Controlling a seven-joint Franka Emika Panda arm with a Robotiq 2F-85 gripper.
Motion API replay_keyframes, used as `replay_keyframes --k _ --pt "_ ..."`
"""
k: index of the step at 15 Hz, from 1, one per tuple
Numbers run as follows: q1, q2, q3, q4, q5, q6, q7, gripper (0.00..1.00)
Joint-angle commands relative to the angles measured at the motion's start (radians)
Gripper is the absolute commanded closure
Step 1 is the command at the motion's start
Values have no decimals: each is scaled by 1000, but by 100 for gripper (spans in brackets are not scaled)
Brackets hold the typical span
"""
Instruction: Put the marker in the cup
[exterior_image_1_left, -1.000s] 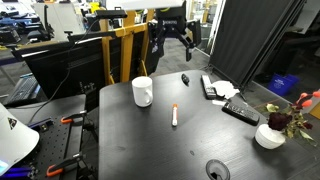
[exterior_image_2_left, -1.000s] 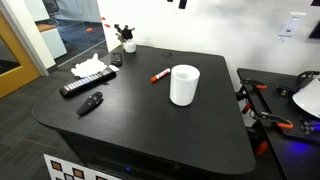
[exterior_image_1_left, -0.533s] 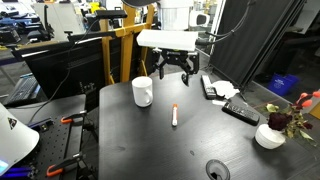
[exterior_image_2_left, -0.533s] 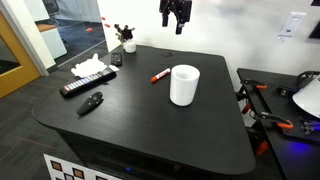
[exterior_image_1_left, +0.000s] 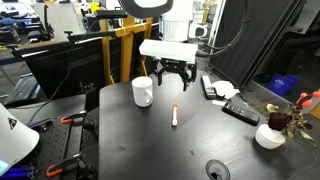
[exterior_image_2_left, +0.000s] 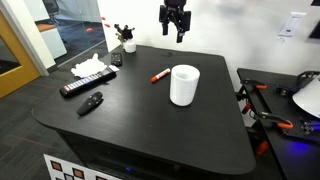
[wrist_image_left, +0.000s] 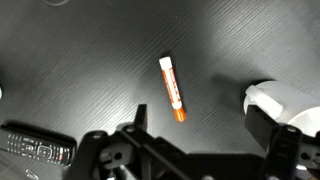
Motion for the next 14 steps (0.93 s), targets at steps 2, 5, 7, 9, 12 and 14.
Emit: replay_keyframes --k 2,5,7,9,12,14 --pt "-24 -1 24 2 -6 -3 5 0" --pt "-39 40 40 15 22 25 -105 0" --pt "-61 70 57 22 59 44 -217 0" --pt "-87 103 72 35 105 73 -325 0" --pt "-131 148 99 51 185 113 -484 0" --pt "-146 178 105 60 197 141 -536 0"
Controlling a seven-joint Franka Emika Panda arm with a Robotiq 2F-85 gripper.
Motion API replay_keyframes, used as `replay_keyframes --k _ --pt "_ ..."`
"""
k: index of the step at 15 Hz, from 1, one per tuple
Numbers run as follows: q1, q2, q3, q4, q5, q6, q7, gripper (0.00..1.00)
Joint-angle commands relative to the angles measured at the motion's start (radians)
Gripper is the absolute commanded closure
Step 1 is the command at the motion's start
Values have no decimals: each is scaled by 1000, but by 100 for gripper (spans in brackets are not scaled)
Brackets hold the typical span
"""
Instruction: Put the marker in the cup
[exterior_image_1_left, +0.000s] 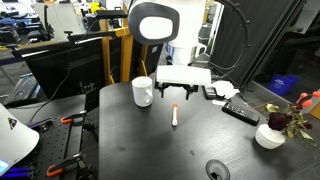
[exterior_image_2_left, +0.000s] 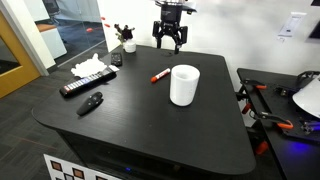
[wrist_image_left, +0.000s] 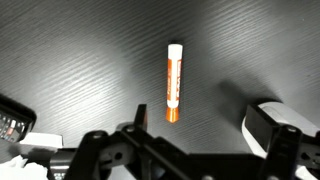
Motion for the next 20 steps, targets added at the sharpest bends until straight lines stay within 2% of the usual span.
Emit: replay_keyframes --k 1,9,13,20 --pt "-44 62 31 38 36 55 -103 0" --pt "-3 142 28 39 -69 173 -7 0" --pt "2 175 34 50 -123 200 19 0" --pt "14 219 47 60 -152 211 62 0"
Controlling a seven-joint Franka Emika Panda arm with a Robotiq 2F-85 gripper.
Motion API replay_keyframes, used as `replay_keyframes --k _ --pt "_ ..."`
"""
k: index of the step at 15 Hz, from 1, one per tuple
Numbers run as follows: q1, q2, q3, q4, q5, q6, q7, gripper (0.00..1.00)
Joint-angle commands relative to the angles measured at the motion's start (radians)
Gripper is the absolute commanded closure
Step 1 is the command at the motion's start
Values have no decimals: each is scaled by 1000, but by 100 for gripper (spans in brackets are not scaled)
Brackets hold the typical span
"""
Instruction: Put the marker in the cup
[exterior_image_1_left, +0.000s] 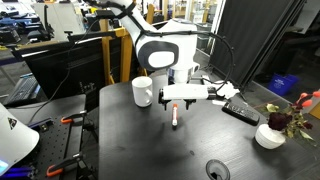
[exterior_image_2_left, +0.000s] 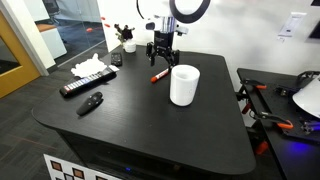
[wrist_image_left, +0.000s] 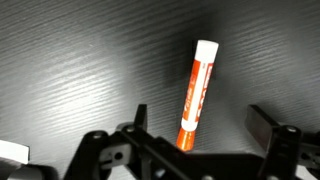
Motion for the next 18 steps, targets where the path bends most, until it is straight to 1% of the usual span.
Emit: replay_keyframes --k 1,6,7,8,9,10,14,16,17,18 --pt "10 29 8 19 -40 29 62 0" --pt "18 52 15 35 -63 33 93 0" --pt "18 55 16 37 -67 36 96 18" --pt "16 58 18 38 -68 37 97 28" --pt "16 60 19 39 -70 39 101 34" --pt "14 64 20 42 -71 40 103 44" --pt "13 73 22 49 -71 43 102 75" --pt "14 75 23 50 -71 44 103 88" --pt "14 77 23 52 -71 43 104 97" --pt "14 79 22 54 -71 43 105 100"
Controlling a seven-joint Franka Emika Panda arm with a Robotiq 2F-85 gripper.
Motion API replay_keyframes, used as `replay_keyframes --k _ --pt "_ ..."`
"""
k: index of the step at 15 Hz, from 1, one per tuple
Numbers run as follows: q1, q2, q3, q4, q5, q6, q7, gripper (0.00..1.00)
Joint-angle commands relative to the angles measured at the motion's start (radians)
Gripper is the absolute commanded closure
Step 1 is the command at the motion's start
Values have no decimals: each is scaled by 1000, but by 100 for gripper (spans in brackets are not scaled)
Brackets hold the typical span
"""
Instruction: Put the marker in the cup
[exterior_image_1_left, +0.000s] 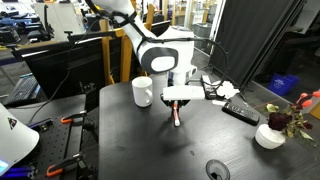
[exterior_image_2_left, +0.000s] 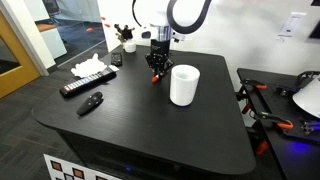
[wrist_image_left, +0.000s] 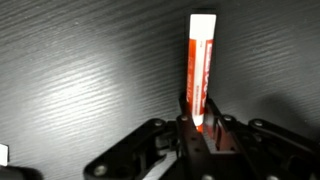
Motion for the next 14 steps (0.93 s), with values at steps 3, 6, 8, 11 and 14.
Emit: replay_keyframes --k 3,6,8,11,14 --pt "-9 8 10 15 -22 18 43 95" --pt "-23 -30 18 0 8 8 69 95" --pt "-35 -66 24 -13 28 0 110 95" --pt "-37 -136 19 -44 42 4 184 95" --pt "-36 -222 20 -78 53 -28 242 95"
